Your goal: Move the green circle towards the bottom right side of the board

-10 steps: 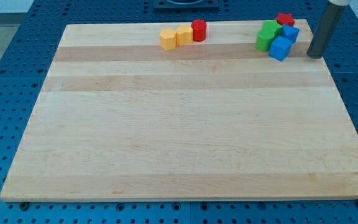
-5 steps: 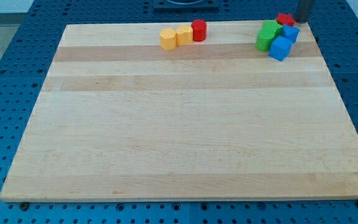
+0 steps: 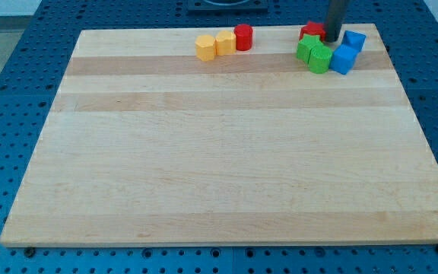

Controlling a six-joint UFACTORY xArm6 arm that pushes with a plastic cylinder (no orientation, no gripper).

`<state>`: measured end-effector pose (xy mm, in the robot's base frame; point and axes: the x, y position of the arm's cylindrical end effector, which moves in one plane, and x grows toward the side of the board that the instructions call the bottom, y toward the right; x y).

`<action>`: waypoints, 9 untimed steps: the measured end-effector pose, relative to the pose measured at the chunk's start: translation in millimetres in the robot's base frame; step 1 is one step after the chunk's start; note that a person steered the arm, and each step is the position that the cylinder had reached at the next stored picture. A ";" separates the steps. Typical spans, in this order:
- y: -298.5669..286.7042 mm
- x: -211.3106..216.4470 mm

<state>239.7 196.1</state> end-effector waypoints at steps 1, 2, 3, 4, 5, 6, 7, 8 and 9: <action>-1.3 12.3; -15.0 20.5; -28.9 32.6; -41.6 51.1; -45.7 71.7; -45.9 97.8; -45.9 129.9; -45.5 170.3; -36.1 204.1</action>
<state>443.8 160.0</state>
